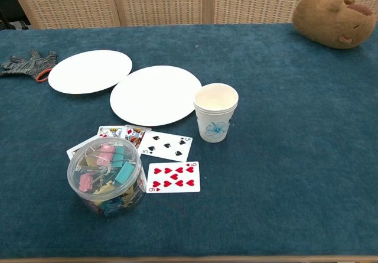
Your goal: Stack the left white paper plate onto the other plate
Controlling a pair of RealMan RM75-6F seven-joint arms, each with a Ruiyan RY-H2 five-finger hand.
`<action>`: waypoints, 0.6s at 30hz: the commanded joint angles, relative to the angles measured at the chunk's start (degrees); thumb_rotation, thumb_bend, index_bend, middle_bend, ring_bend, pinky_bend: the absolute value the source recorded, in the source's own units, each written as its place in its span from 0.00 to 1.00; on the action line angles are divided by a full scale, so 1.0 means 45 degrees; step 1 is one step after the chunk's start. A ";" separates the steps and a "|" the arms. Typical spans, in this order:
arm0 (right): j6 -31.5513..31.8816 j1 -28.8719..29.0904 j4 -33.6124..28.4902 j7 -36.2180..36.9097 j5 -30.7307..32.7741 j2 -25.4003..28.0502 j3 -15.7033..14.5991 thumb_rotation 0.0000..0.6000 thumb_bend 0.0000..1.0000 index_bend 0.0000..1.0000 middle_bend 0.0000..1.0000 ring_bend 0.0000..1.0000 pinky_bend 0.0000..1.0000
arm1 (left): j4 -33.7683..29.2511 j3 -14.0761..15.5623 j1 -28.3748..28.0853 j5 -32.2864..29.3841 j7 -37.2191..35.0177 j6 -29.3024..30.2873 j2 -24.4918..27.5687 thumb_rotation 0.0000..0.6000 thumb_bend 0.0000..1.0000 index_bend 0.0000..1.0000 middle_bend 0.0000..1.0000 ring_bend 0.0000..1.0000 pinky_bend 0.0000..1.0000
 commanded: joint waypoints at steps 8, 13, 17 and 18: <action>0.0077 -0.0050 -0.0016 0.0091 -0.0032 0.0038 -0.0014 1.00 0.00 0.00 0.00 0.00 0.00 | 0.0130 0.0033 -0.0096 0.0032 0.0020 -0.0185 -0.0166 1.00 0.00 0.00 0.00 0.00 0.00; 0.0128 -0.0065 -0.0061 0.0139 0.0043 0.0090 0.0055 1.00 0.00 0.00 0.00 0.00 0.00 | 0.1242 -0.0354 -0.0639 -0.0174 -0.0031 -0.0687 -0.0999 1.00 0.00 0.00 0.00 0.00 0.00; 0.0044 -0.0052 -0.0027 0.0245 0.0149 0.0111 0.0074 1.00 0.00 0.00 0.00 0.00 0.00 | 0.2574 -0.0751 -0.1447 -0.0445 -0.0534 -0.1665 -0.2025 1.00 0.00 0.00 0.00 0.00 0.00; 0.0001 -0.0037 -0.0010 0.0254 0.0161 0.0106 0.0071 1.00 0.00 0.00 0.00 0.00 0.00 | 0.3125 -0.0858 -0.1740 -0.0535 -0.0695 -0.2035 -0.2433 1.00 0.00 0.00 0.00 0.00 0.00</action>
